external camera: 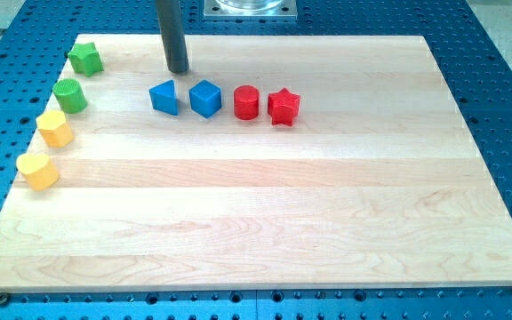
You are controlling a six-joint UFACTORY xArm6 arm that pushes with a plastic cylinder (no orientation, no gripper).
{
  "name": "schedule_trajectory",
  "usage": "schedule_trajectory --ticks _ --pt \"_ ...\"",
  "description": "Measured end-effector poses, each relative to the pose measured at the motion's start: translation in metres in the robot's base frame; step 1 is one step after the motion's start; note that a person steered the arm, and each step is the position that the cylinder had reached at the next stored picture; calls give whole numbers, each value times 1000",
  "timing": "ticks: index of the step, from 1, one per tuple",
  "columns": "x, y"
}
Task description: Push the red star downwards
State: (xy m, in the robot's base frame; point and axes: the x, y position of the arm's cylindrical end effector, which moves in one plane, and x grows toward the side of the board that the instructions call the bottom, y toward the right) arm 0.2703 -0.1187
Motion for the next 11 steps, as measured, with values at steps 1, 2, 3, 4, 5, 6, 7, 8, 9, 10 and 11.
schedule_trajectory --ticks 1,2,3,4,5,6,7,8,9,10,11 --pt "0 0" --pt "0 -7" --pt "5 -5" --pt "8 -7" --pt "34 1" --pt "30 37" --pt "42 130" --pt "77 153" --pt "107 153" --pt "124 199" --pt "95 209"
